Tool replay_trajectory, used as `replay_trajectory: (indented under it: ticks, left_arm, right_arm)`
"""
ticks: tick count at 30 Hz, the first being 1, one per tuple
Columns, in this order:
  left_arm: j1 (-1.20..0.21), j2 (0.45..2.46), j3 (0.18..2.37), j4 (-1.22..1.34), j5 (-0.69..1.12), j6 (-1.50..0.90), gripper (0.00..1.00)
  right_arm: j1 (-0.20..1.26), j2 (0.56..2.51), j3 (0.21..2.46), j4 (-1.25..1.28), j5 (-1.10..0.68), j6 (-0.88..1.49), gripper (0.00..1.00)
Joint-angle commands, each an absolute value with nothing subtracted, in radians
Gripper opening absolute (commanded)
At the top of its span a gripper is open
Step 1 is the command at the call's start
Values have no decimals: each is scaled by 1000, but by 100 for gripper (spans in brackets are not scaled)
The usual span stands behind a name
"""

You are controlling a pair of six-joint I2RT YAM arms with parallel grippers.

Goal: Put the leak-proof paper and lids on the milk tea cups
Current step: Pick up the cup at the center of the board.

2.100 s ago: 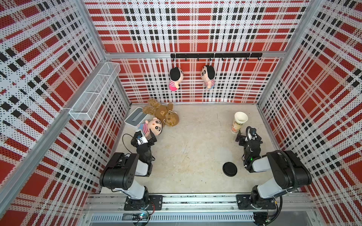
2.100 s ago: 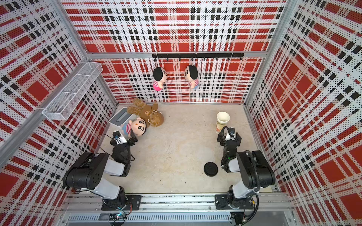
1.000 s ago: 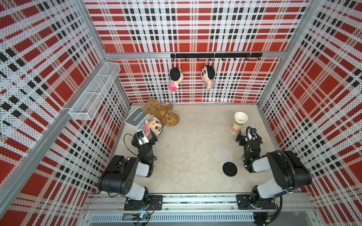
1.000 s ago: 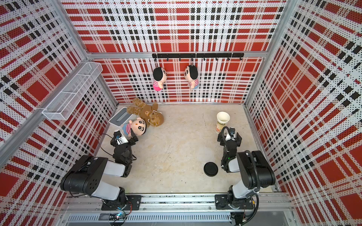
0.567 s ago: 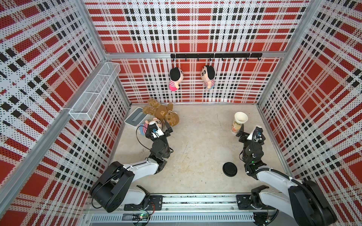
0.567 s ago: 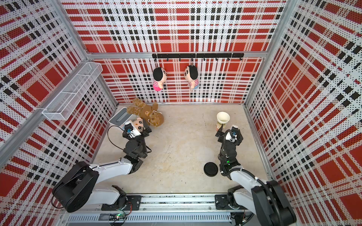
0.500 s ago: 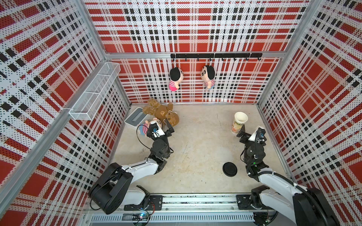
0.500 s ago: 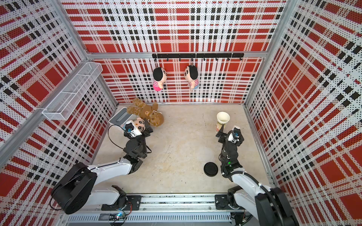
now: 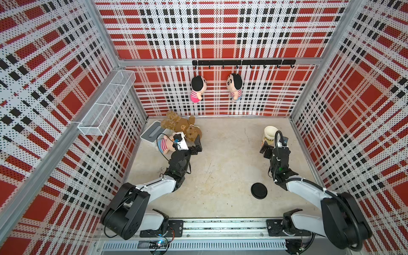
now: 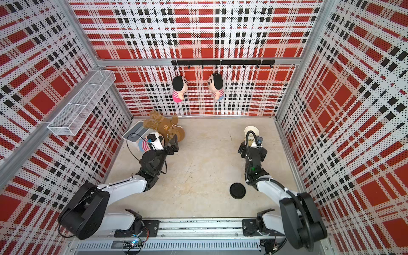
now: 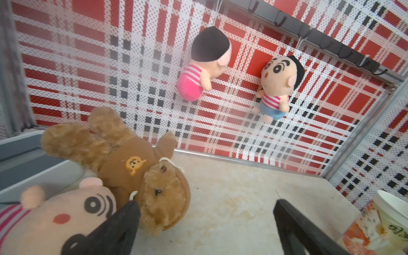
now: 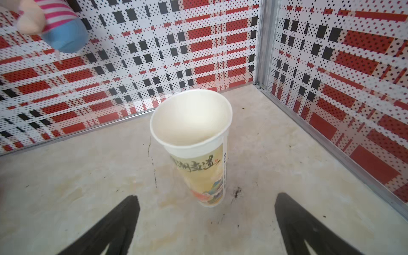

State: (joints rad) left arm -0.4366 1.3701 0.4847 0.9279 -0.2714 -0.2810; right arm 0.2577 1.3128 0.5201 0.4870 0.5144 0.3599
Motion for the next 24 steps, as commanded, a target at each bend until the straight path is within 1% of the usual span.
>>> replay_trajectory:
  ticks: [1,4,13,24]
  left_arm:
    - [-414,1400,515,907,-181,-336,98]
    - [-410,1414,527,908,-164,-344,98]
    - [-396,1402,517,905,-145,-349,98]
    - [-387,1369,493,905,-139,-350,98]
  right_arm:
    - [241,1393,601,471,568,357,100]
    - [223,1449,659,455,594,378,100]
    - [201,1550,718,550,537,343,100]
    - [194,1605,759,560,530,303,100]
